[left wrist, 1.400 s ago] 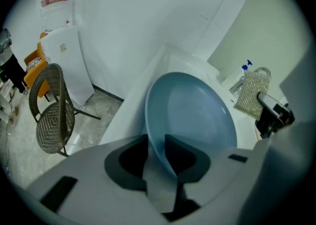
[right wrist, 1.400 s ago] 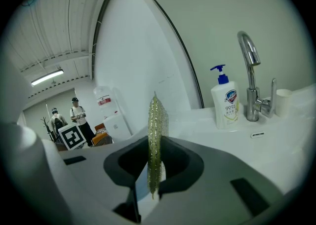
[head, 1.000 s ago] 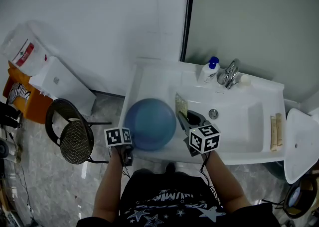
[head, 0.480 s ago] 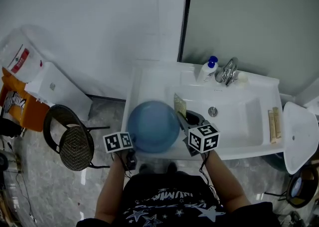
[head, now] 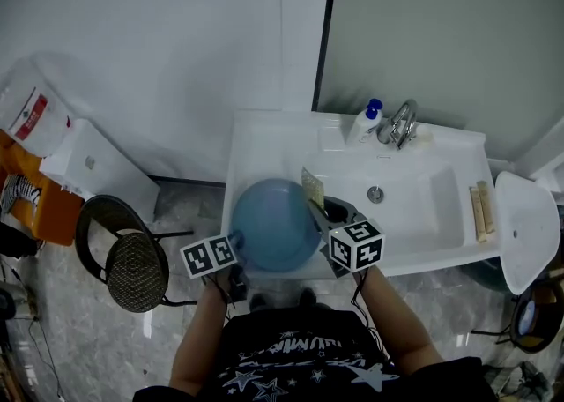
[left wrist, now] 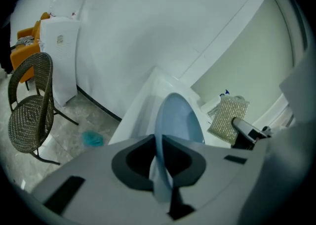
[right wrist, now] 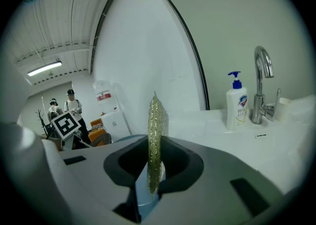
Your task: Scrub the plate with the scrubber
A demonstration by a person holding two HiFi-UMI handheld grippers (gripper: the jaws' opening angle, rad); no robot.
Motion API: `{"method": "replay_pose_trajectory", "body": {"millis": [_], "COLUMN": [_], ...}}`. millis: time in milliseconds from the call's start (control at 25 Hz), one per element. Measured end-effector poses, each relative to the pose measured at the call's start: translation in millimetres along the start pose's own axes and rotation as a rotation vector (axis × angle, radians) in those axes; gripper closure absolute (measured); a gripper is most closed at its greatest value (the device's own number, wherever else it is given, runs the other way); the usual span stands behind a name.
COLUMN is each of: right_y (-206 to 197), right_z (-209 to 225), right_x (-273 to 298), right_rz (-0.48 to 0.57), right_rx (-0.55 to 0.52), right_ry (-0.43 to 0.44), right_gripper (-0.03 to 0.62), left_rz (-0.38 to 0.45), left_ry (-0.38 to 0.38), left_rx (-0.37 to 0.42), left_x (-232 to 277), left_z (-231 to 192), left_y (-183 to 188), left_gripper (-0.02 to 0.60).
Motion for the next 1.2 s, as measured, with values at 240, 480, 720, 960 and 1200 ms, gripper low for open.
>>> {"method": "replay_pose_trajectory", "body": {"millis": [240, 480, 720, 960, 1200], "right_y": [-1.5, -7.8, -18.2, -21.9, -27.2], "right_z": [-6.7, -15.7, -16.8, -12.7, -17.8], "right_x": [-1.7, -0.4, 10.6, 31.8, 51.9], "right_rz": [0.001, -0.057, -0.310, -0.509, -0.596], "right_rx": [-0.010, -0.060, -0.246, -0.418, -0.517], "right_ry": [-0.014, -0.028, -0.106, -0.206, -0.269], "right_gripper": [0.522, 0.522, 0.523, 0.523, 0.522], "left_rz": [0.021, -0.003, 0.018, 0.015, -0.009], "left_ry": [-0.026, -0.082, -0.097, -0.123, -0.159], "left_rx": [0.018, -0.030, -0.035, -0.007, 0.030], "left_x": [-3.5, -1.5, -3.4, -6.2, -7.8], "left_z": [5.8, 9.3, 19.3, 29.5, 35.3], "left_y": [7.4, 9.3, 14.5, 16.5, 12.5], "left_gripper": [0.540, 0.540, 0.540, 0.540, 0.540]}}
Point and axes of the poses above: the fingertips, and each gripper's own axes: x forward along the fingers, z to its right, y out of its top, the point moved 4 cm from there along -x, backward along the fingers, and after that the axes turned 5 degrees about y, right-handed, at the moved point
